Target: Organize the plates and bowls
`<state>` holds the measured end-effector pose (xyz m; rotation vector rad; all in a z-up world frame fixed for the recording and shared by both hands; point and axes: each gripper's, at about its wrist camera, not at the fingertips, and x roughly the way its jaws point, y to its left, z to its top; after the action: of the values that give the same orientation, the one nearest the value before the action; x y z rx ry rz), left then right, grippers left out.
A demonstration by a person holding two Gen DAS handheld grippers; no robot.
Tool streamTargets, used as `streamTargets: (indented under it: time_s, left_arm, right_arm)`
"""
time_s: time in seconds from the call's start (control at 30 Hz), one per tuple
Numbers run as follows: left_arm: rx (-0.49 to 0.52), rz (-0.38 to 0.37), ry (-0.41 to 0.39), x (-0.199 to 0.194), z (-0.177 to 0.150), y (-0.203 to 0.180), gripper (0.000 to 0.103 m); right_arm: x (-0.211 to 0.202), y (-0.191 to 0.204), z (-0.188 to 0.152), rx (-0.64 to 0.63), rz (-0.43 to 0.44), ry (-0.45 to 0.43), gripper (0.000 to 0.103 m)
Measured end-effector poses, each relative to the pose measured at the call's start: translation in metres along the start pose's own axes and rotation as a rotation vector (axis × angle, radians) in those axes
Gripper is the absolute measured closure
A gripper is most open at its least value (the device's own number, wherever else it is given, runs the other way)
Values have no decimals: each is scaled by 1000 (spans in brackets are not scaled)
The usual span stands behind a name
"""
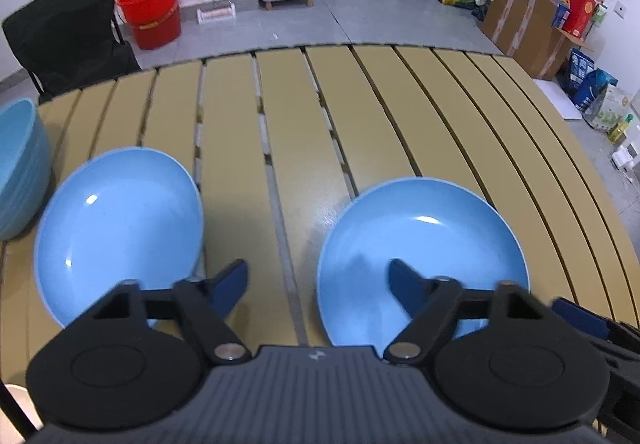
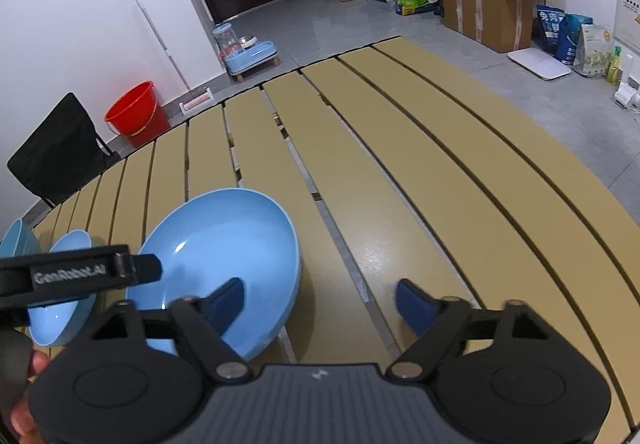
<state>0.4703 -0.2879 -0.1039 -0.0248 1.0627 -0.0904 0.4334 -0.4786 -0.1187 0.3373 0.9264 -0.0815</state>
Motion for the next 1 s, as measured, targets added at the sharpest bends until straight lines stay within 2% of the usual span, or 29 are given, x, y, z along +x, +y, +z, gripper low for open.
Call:
streamTargets:
  time_s: [0.03,0.17,0.23,0.3,0.4,0.53,0.73,1.0]
  left_arm:
    - [-5,-11,13,2,0,1,43]
    - [-26,-29,36,9,1,5,57]
    - [-28,-33,42,11,1,6,67]
    - [-31,-40,53,13,1,7,76]
    - [-36,-57,58,16,2,8,84]
    - [-14,-60,38,13,-1,6,91]
    - [7,-57,13,1,-6,2,92]
    - [31,-65,-25,-31,-14,2,92]
  right_arm:
    - [3,0,1,5,2,4,40]
    - [8,-2,1,22,35,21,62]
    - [11,-1,0,28,44,24,69]
    - [13,-1,-1,37,54,25,80]
    - [13,-4,-1,54,73,19,88]
    - [12,-4,-3,62,90,11,94]
    - [6,-1,-6,60,78,-5,94]
    - [-23,5,-10,53,79,-41,95]
